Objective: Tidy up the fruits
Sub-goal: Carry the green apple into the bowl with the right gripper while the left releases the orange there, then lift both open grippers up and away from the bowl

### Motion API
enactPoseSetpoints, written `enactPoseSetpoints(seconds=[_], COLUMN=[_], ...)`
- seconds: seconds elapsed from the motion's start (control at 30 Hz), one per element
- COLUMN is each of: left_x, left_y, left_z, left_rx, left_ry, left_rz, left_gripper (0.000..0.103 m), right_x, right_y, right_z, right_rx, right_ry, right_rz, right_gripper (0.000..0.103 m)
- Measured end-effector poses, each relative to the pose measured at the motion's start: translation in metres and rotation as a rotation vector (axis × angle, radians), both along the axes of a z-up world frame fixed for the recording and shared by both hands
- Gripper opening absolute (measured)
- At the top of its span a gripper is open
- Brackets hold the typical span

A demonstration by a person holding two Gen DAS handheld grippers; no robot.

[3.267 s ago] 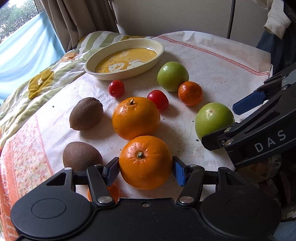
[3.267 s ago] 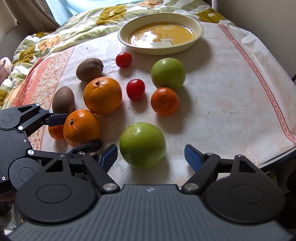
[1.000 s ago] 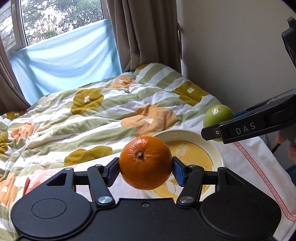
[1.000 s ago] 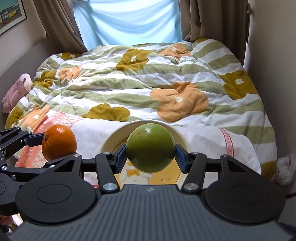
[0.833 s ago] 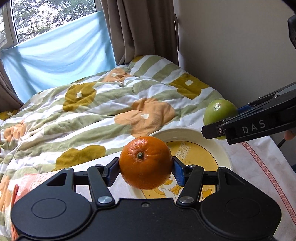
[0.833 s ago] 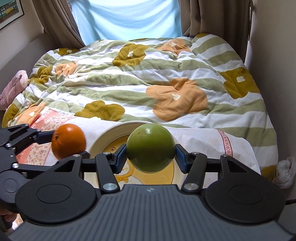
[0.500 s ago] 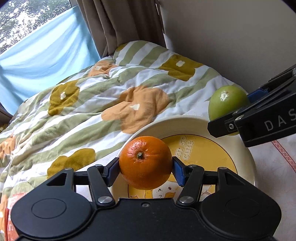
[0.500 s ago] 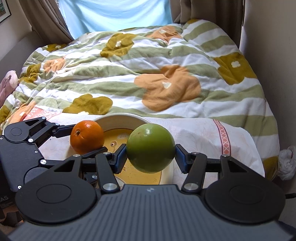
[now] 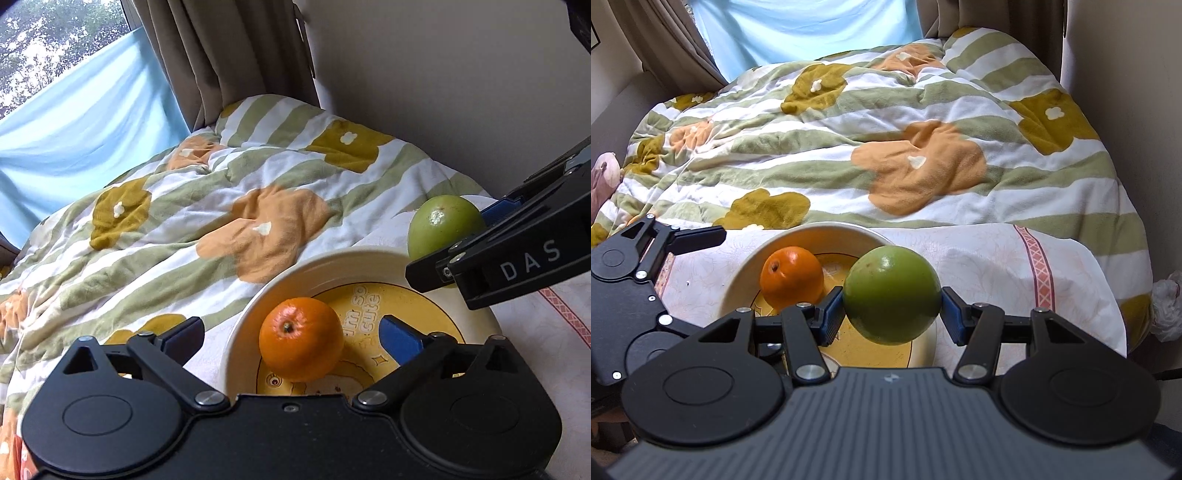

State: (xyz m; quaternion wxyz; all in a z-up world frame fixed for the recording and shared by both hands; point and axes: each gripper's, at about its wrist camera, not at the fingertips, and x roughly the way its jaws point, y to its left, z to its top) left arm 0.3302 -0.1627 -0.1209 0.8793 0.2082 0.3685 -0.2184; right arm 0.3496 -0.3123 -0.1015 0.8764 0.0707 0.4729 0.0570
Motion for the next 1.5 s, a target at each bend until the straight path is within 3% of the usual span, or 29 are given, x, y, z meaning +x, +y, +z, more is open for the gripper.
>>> enactPoseSetpoints(seconds=[0.37, 0.83, 0.9, 0.97, 1.5], left_x=[-0.027, -0.032, -0.033, -0.035, -0.051], left_y=[0.032, 0.049, 0.049, 0.05, 0.056], left_z=[0.024, 0.02, 0.02, 0.021, 0.033], left_rx=[-0.067, -0.074, -0.073, -0.073, -0.085], left_ry=[0.024, 0.036, 0.04, 0.043, 0.035], left_rz=[0.102, 0.148, 0.149, 0.151, 0.173], left_gripper=[0.102, 0.102, 0.102, 0.102, 0.102], right_x=[0.0, 0.004, 0.002, -0.003, -0.019], right_y=[0.021, 0.044, 0.046, 0.049, 0.04], right_z=[-0.003, -0.038, -0.039, -0.035, -0.014], right_rx=[-0.029, -0.137, -0.154, -0.176, -0.117], right_ry=[-0.047, -0.084, -0.102, -0.148, -0.196], right_rz=[0.095, 0.236, 0.236, 0.248, 0.23], right_gripper=[0.07, 0.07, 0.074, 0.103, 0.103])
